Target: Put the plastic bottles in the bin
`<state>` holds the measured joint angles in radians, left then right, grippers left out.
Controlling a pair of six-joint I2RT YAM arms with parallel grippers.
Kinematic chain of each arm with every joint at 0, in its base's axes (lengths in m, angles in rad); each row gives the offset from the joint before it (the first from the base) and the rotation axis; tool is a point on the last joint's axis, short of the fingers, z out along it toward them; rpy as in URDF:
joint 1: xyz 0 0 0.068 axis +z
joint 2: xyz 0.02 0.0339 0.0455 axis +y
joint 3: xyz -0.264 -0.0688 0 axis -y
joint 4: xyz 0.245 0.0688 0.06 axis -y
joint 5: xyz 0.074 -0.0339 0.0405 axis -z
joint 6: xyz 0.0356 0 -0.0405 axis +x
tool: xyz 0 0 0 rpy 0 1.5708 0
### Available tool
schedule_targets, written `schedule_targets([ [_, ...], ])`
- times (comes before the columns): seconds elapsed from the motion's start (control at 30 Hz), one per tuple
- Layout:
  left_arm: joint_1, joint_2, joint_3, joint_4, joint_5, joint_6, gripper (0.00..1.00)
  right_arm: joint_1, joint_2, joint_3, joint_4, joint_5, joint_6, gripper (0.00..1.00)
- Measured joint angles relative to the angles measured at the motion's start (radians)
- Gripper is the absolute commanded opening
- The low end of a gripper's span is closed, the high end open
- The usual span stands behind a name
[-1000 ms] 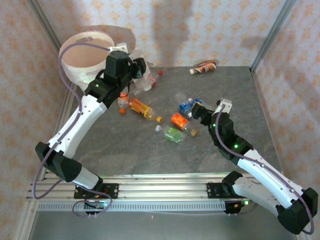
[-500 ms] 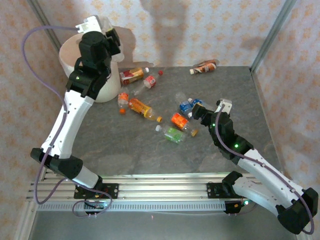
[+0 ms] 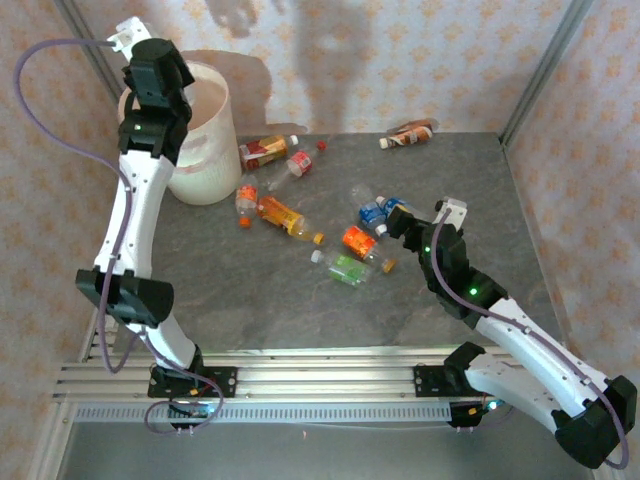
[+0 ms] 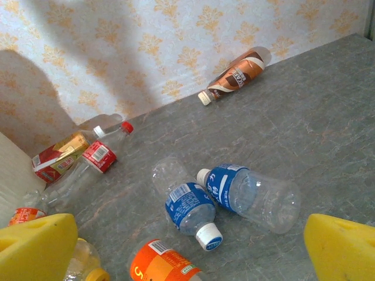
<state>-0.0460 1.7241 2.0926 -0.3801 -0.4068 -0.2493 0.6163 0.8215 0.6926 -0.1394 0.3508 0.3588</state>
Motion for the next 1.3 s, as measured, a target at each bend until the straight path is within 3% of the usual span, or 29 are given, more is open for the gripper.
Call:
schedule_targets([
  [0.33, 0.065, 0.162, 0.115, -0.086, 0.103, -0.083, 0.45, 0.000, 0.000, 0.002, -0.003, -0.022, -0.012, 0.99],
  [0.6, 0.108, 0.415, 0.404, -0.224, 0.229, -0.126, 0.45, 0.000, 0.001, 0.002, -0.003, -0.027, -0.023, 0.99],
  [0.8, 0.129, 0.533, 0.474, -0.283, 0.344, -0.170, 0.46, 0.000, 0.002, 0.002, -0.010, -0.026, -0.023, 0.99],
  [1.0, 0.167, 0.563, 0.472, -0.333, 0.319, -0.314, 0.47, 0.000, 0.012, 0.003, -0.022, -0.025, -0.023, 0.99],
  [1.1, 0.180, 0.563, 0.472, -0.328, 0.292, -0.430, 0.55, 0.000, 0.032, 0.008, -0.025, -0.025, -0.023, 0.99],
  [1.3, 0.181, 0.618, 0.547, -0.303, 0.299, -0.634, 0.81, 0.000, 0.048, 0.022, -0.034, -0.021, -0.022, 0.99],
])
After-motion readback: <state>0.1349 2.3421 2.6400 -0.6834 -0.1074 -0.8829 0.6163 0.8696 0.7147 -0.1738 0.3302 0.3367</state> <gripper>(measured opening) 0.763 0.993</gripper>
